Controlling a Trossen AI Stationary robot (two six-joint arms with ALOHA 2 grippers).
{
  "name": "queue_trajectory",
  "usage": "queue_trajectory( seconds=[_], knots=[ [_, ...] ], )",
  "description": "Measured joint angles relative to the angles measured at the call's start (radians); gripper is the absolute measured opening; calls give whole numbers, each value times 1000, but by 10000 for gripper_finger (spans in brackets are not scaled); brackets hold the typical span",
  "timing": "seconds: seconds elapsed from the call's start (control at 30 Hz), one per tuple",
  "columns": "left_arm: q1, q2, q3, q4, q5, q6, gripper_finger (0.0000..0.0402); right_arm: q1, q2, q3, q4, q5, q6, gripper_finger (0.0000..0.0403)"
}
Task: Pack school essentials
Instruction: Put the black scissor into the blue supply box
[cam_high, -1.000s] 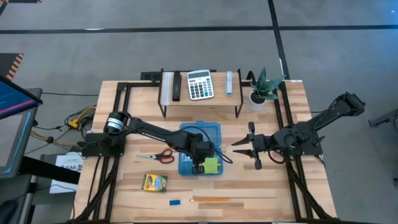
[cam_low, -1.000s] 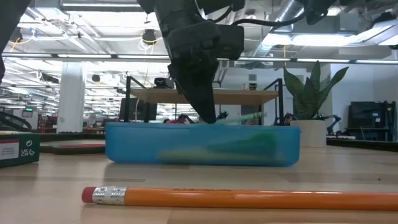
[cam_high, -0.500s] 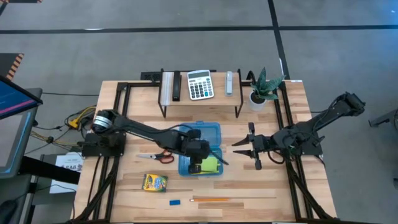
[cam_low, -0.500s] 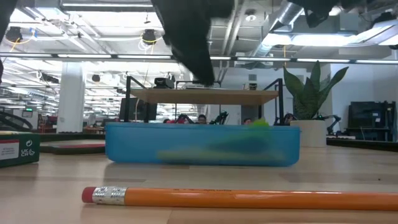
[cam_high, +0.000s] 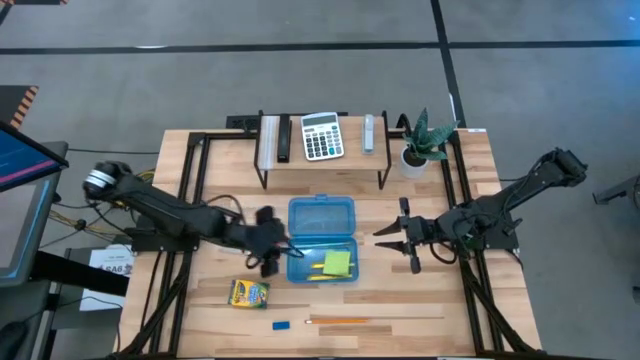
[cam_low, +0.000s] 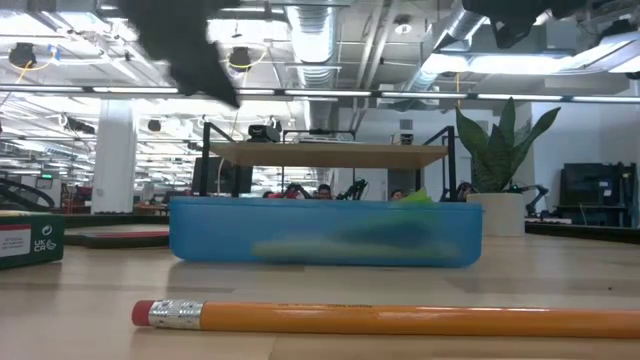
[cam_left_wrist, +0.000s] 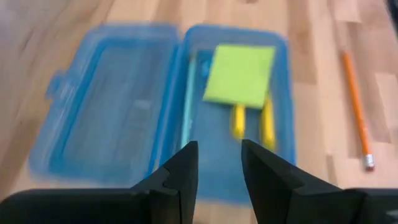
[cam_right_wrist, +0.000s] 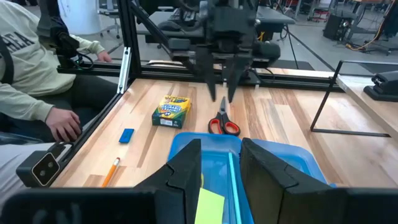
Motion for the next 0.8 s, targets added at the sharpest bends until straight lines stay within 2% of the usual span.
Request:
queue_trajectory(
  seconds=[0.17, 0.3, 0.57, 0.8],
  knots=[
    [-20, -136, -196, -22, 5, -199, 108, -12, 0, 0, 3, 0, 0, 128],
    [-35, -142, -289, -14, 16, -236, 108, -27, 0, 0, 3, 0, 8, 128],
    [-37, -46, -312, 29, 36, -212, 108, -24, 21, 0, -3, 0, 18, 128],
    [-20, 29, -312, 72, 73, -198, 108, -35, 99, 0, 26, -1, 18, 128]
  ],
)
